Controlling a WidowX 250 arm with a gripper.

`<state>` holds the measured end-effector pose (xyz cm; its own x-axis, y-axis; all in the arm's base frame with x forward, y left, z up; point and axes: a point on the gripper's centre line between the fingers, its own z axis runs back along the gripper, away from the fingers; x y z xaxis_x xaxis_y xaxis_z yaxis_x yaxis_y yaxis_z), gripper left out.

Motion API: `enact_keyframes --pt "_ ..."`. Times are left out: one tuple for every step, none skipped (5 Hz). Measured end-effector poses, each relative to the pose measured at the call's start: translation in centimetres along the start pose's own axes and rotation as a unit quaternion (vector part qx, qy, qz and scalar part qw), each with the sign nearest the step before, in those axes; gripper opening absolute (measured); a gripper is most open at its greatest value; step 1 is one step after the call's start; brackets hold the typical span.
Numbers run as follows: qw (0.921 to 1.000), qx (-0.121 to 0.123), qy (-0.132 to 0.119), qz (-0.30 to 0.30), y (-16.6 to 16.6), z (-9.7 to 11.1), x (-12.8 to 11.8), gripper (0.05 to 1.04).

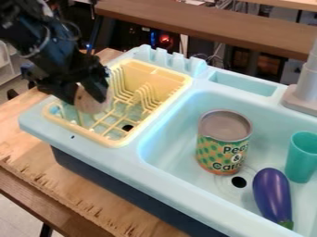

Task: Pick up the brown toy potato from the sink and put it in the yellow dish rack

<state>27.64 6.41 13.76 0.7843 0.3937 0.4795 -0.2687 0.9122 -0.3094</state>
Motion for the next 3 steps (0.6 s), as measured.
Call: enact_keyframes --pt "0.9998 -0.002 0.019 0.006 -0.3 -1.8 -0.3 0.639" --pt "0.9995 -0.009 0.028 -0.012 -2.0 -2.5 0.0 0.639" --pt "0.9965 -0.009 0.065 -0.053 -4.6 -3.1 -1.1 0.685"
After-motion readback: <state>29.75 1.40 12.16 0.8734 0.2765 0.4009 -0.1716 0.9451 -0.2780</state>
